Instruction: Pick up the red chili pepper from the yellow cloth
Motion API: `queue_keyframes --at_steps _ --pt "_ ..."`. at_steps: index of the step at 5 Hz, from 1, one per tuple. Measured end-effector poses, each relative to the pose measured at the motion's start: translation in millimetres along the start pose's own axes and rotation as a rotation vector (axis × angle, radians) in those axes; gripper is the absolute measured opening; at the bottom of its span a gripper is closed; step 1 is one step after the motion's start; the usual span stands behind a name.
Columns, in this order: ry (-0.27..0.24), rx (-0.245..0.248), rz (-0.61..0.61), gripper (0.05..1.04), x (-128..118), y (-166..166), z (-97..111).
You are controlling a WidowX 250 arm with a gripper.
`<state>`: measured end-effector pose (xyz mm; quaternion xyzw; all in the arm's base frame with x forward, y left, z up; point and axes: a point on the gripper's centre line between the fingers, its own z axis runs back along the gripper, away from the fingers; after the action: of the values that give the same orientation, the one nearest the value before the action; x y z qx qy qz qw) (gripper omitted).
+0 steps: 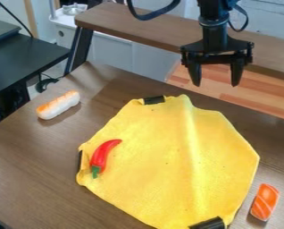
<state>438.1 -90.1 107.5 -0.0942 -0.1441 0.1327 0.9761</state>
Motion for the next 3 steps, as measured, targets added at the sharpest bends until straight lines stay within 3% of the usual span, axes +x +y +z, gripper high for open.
queue_keyframes --at_steps 2,3 --pt "0.072 0.055 0.032 1.0 -17.5 19.2 -29.1" --pt "0.048 0.141 0.097 1.0 -12.2 44.4 -29.5"
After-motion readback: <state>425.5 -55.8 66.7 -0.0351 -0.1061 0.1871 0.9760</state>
